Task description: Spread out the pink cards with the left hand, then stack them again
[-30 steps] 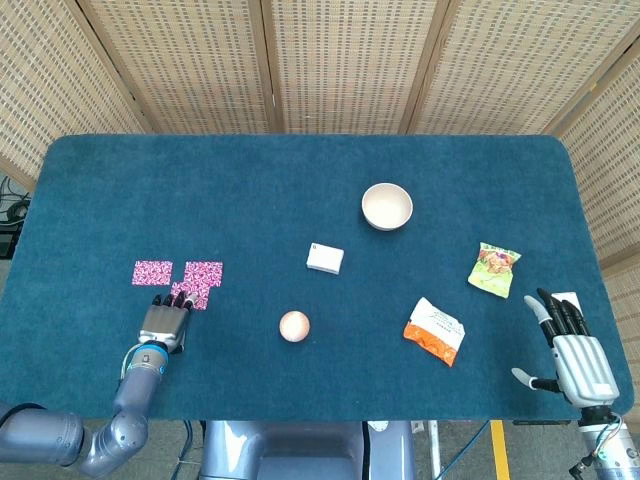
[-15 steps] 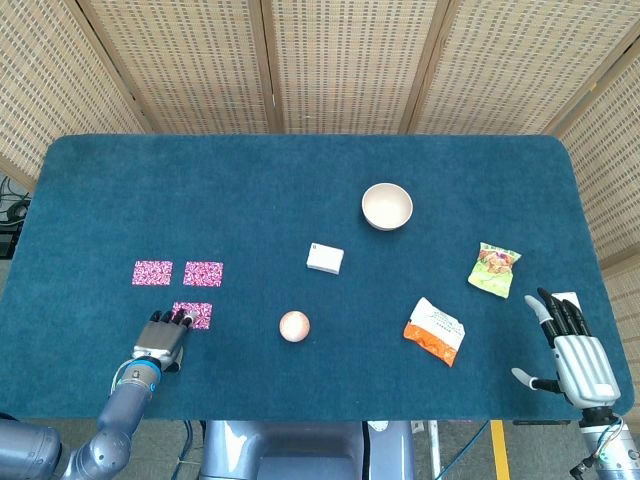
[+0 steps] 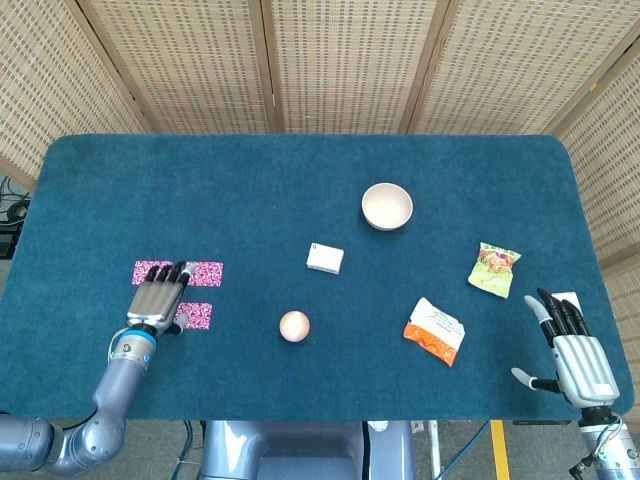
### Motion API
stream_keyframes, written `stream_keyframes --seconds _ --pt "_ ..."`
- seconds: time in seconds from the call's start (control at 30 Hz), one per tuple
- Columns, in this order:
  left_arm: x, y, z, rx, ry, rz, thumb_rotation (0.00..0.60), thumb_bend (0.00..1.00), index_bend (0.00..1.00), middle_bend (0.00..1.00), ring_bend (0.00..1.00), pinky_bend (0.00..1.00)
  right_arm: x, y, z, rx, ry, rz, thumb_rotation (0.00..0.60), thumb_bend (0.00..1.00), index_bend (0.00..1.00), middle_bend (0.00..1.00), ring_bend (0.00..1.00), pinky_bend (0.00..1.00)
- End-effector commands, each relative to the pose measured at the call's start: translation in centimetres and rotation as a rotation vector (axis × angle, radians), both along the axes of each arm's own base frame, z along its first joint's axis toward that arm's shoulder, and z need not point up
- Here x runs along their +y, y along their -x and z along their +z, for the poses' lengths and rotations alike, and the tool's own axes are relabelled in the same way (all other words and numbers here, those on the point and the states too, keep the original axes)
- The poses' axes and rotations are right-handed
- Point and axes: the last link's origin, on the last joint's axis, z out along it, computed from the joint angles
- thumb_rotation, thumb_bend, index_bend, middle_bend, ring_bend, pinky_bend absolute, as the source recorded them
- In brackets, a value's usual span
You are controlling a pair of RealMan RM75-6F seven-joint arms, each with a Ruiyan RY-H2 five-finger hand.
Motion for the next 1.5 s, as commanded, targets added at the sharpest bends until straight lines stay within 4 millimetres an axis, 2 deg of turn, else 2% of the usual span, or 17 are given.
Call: stream_keyframes --seconds 0.03,0.2,0.4,0.7,1.1,1.5 --pt "1.3 -0.3 0.6 -0.021 -0.072 -0.029 0.600 0.29 0.01 0.00 0.00 0.00 0.0 0.0 -0.1 0.004 -0.002 0.000 0.600 0.10 0.00 0.00 0.00 0.00" --pt "2.7 -0.5 0.4 -0.042 -0.113 -0.039 0.600 0.21 0.08 0.00 0.00 0.00 -0.1 0.0 -0.1 0.009 -0.001 0.003 0.600 0.10 0.00 0.00 0.00 0.00" --pt "4.3 -0.3 -0.6 -0.061 -0.129 -0.024 0.600 0.21 0.17 0.00 0.00 0.00 -0.3 0.3 -0.3 0.019 -0.003 -0.009 0.600 0.10 0.00 0.00 0.00 0.00" --pt "6.5 1.0 -2.6 -0.020 -0.110 -0.018 0.600 0.21 0.21 0.00 0.00 0.00 -1.0 1.1 -0.9 0.048 -0.011 -0.053 0.600 0.10 0.00 0.00 0.00 0.00" --pt "7.5 2.7 -5.3 0.025 -0.046 -0.008 0.600 0.21 0.24 0.00 0.00 0.00 -1.1 1.5 -1.4 0.083 -0.014 -0.077 0.600 0.10 0.00 0.00 0.00 0.00" --pt "7.9 3.0 -5.7 0.029 -0.050 0.000 0.600 0.21 0.26 0.00 0.00 0.00 -1.2 1.6 -1.5 0.084 -0.017 -0.082 0.600 0.10 0.00 0.00 0.00 0.00"
